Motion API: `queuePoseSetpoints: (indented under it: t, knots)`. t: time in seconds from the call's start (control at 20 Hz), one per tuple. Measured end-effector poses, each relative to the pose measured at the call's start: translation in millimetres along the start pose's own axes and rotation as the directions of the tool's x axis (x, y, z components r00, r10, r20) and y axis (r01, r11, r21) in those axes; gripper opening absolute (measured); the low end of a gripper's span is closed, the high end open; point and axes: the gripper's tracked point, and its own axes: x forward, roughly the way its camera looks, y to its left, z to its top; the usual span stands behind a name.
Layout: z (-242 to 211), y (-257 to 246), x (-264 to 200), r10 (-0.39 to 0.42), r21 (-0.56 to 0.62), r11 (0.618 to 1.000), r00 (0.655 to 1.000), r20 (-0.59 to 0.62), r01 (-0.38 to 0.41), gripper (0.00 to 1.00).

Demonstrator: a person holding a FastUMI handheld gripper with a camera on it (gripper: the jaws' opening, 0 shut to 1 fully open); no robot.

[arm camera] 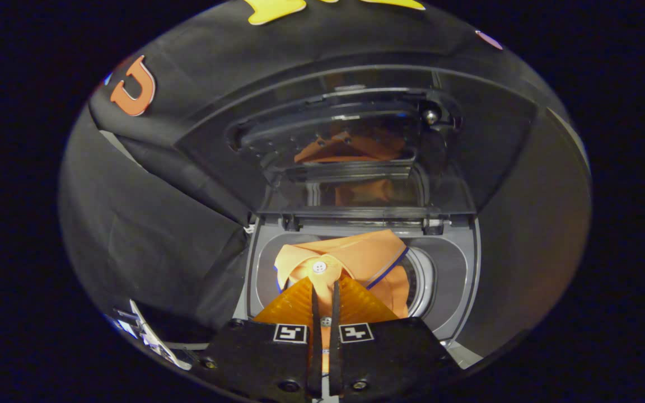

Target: Put the clothes into the washing machine and then close the washing machine lid.

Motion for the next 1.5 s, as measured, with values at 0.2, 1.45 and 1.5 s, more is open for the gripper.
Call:
queuePoseSetpoints:
  t: [0.2, 1.45, 1.5]
  knots:
    - [-2, -7, 11, -0.045, -0.014, 0.999, 0.999, -0.024, 0.045, 0.08]
    - [5, -14, -24, -0.111, -0.066, 0.991, 0.987, 0.120, 0.119, 0.87]
    - [11, -12, -29, -0.106, -0.068, 0.991, 0.984, 0.146, 0.117, 0.87]
